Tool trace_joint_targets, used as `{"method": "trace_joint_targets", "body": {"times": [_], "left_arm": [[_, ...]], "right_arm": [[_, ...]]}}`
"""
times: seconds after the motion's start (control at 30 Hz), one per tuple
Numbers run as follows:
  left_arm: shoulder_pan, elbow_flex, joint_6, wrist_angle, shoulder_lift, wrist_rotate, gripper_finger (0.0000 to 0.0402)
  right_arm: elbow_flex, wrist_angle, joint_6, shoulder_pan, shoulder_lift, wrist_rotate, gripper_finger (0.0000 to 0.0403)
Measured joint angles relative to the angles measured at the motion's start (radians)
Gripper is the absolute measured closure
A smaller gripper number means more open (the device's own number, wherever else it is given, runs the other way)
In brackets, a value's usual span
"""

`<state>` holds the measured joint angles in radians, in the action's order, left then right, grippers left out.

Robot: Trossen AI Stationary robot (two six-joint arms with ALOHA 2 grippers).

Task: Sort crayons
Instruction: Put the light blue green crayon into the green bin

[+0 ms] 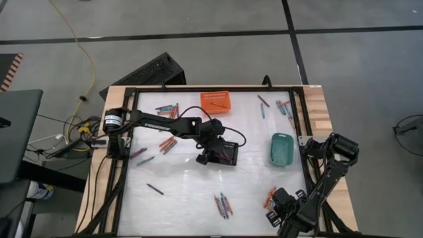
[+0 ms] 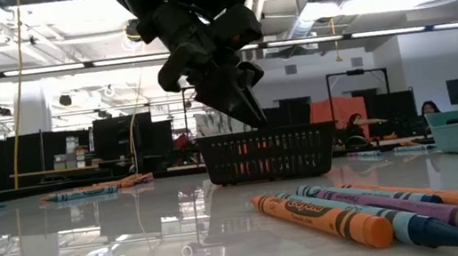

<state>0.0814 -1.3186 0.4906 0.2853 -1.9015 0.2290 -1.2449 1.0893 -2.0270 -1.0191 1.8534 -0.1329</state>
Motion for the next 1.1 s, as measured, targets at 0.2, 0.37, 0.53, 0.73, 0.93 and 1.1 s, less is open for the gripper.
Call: {"method": "trace_joint_targets", "body": {"times": [0.2,0.37,0.53,0.73,0.93,1.1], "left_arm": [[0.000,0.000,-0.002,0.003,0.000,-0.006,0.0321],[0.000,0.000,-0.001,0.003,0.000,-0.006,0.0321],[0.000,0.000,-0.001,0.003,0.000,-0.006,0.0321],[0.000,0.000,-0.001,0.004,0.000,-0.007,0.0321],[0.000,0.000,-0.001,0.011,0.000,-0.007,0.0321],[0.000,0.000,-0.001,0.012,0.000,-0.007,0.0321]], "right_arm": [[0.054,-0.071,0.000,0.000,0.000,0.000,0.0268],[0.070,-0.081,0.000,0.000,-0.001,0.000,0.0270],[0.073,-0.080,0.012,0.000,-0.001,-0.001,0.0270],[0.073,-0.047,0.016,0.000,-0.003,0.043,0.0271],[0.072,-0.013,0.013,0.000,-0.042,0.037,0.0271],[0.072,-0.024,0.011,0.008,-0.056,-0.014,0.0271]]}}
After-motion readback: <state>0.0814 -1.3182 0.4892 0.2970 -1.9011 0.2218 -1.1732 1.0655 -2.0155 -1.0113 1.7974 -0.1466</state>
